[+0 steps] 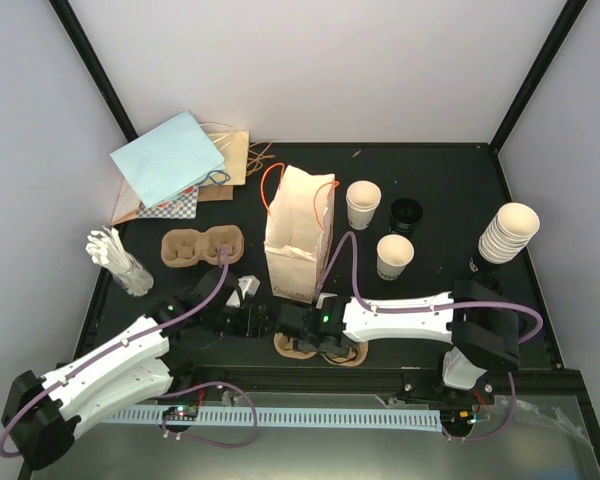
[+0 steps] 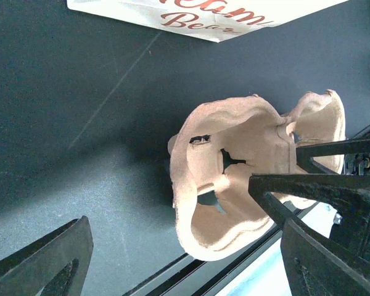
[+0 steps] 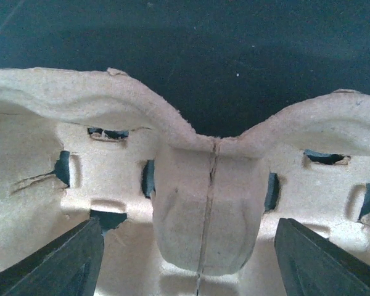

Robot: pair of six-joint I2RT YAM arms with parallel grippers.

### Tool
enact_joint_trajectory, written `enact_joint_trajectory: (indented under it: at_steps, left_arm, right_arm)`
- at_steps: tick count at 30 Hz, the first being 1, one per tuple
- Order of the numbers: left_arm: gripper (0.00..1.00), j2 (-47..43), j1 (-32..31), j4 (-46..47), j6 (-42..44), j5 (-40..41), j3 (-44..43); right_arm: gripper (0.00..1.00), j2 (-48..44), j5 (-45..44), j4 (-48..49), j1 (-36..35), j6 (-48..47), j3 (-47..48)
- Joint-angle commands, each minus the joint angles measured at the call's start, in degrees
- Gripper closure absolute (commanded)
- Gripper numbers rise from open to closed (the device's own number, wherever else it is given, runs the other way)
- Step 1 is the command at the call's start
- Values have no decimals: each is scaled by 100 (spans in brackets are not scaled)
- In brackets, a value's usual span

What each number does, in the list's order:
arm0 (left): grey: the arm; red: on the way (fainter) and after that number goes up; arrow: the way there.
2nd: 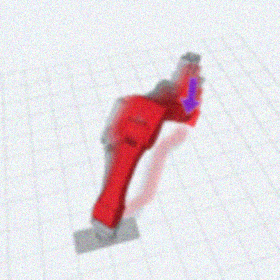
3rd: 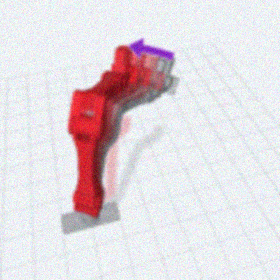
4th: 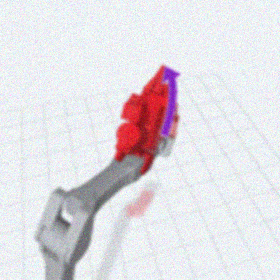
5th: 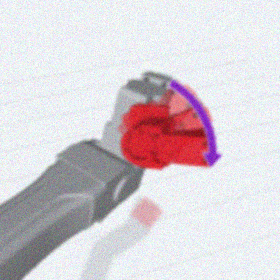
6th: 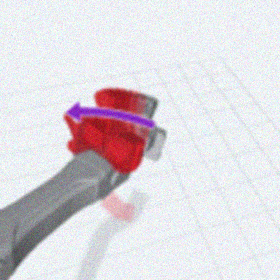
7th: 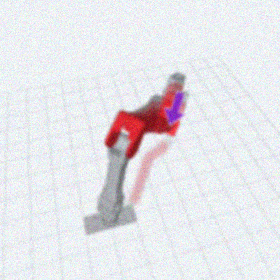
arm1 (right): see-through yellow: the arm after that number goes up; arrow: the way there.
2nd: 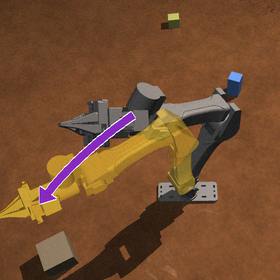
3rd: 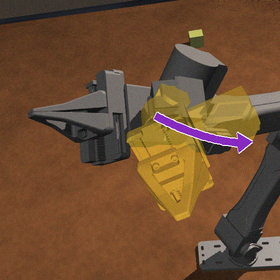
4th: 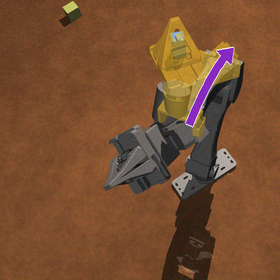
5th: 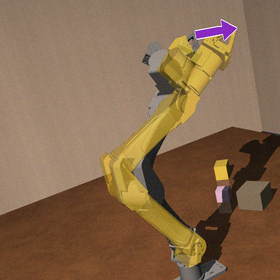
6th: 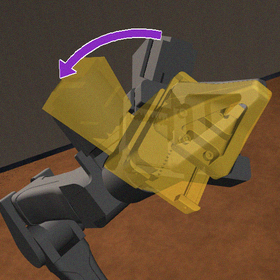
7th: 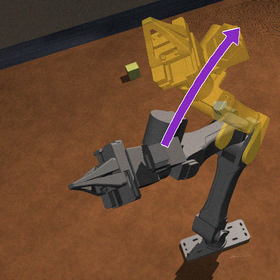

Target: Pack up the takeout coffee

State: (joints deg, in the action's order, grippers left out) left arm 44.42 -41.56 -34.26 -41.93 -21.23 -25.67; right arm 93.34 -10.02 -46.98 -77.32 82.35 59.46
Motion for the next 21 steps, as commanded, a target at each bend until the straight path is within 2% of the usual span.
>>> enact_joint_trajectory:
  at_steps: [1,6,21]
  left_arm:
    - [14,48,59,-19,140,-160,-26]
    - [14,74,103,-23,175,-179,-25]
    - [14,210,142,-15,212,-266,-28]
  right_arm:
    - [22,135,-144,13,54,-44,38]
    - [23,217,-87,143,74,-83,-40]
    - [39,189,-135,221,130,-163,-151]
